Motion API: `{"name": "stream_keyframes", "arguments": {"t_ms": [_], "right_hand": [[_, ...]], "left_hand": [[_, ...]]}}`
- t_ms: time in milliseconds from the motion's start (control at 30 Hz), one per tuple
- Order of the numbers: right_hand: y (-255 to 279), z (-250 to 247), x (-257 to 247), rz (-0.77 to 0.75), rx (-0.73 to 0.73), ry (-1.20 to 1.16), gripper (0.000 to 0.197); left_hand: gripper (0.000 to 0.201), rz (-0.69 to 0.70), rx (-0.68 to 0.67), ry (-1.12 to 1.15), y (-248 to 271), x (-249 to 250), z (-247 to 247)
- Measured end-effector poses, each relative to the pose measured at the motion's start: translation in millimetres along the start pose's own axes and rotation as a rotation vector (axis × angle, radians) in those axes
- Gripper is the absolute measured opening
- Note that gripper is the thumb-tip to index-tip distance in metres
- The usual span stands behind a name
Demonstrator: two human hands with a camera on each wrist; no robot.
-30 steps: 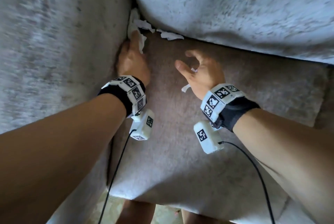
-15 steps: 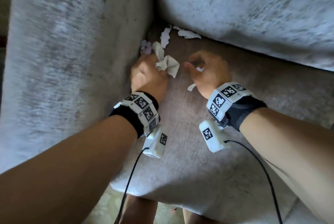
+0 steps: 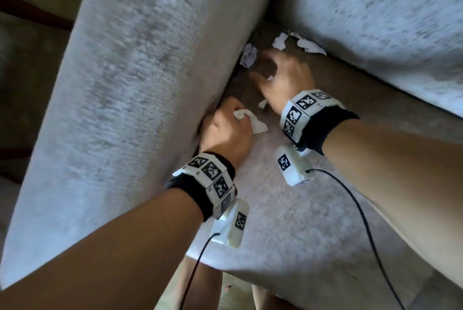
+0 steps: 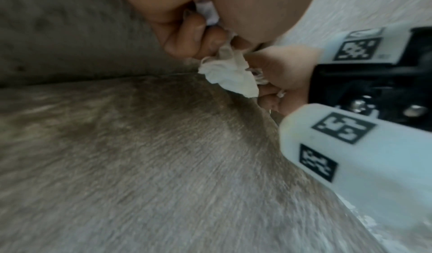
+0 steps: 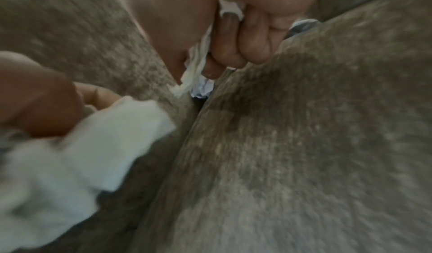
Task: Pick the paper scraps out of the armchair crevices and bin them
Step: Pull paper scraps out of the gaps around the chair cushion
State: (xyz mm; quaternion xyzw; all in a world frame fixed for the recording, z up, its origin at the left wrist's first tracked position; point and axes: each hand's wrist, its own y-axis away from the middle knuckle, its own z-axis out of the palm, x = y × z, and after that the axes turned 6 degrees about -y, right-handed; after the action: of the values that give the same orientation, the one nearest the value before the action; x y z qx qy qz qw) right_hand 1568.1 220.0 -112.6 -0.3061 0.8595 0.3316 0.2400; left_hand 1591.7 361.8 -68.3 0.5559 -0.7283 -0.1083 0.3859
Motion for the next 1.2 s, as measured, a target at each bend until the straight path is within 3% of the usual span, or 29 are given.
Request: {"name": "stream_keyframes", "arguments": {"t_ms": [167,500,633,700,833,1000,1200], "right_hand": [[-19,19,-8,0.024,-0.016,-0.032,0.058],[-29,29,-9,0.047,0.014,-0.027,0.037],[-16,16,-4,0.010,0.050,-0.094,0.028],[-9,5,3,0.034,0.055,-0.123,0.039],[5,-30,23,0.075,0.069,-0.080,0.047],[22,-63,53,0.161,0.071,-0.088,0.023],[36,-72,78,0.240,0.133,-0.262,0.018]], "left_hand": [[0.013,-0.026,-0.008,0.002,3,-13,3],[0.016,-0.015,-0.021,0.000,1,-15,6],[0.034,-0.064,-0.023,0.024,-2,-8,9],[0.036,-0.042,-0.033,-0.007,-5,-2,10],[0.017,0.004,-0.018,-0.107,-16,22,13],[0.022,0.048,0.017,-0.117,-37,60,17],[0.033,0.104,0.083,-0.143,-60,92,25]]}}
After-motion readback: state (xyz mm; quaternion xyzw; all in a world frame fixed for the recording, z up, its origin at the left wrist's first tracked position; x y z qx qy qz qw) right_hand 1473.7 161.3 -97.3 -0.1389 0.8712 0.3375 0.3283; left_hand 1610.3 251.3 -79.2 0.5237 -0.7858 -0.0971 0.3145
